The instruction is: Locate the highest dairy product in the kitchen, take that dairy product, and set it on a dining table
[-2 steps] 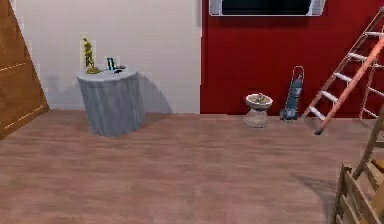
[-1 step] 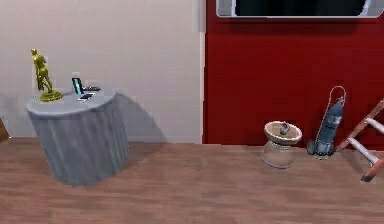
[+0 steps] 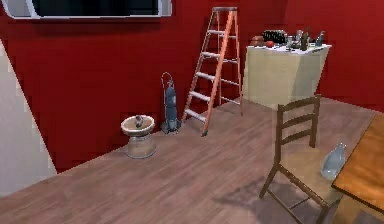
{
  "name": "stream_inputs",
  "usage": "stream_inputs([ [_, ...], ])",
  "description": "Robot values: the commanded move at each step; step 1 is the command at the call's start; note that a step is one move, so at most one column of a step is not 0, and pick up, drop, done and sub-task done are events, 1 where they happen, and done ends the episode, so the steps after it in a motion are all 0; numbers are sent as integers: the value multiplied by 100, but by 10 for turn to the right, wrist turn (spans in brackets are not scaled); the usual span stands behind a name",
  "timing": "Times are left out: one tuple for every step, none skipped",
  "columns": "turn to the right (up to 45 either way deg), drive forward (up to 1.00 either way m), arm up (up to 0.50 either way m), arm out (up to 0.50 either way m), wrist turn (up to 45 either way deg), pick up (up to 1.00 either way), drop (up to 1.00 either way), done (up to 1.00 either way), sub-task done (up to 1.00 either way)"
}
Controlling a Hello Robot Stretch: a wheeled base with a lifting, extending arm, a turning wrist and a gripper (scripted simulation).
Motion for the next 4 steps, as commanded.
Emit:
stream_inputs([
  [0, 100, 0, 0, 0, 0, 0, 0, 0],
  [30, 0, 0, 0, 0, 0, 0, 0, 0],
  [0, 40, 0, 0, 0, 0, 0, 0, 0],
  [420, 0, 0, 0, 0, 0, 0, 0, 0],
])
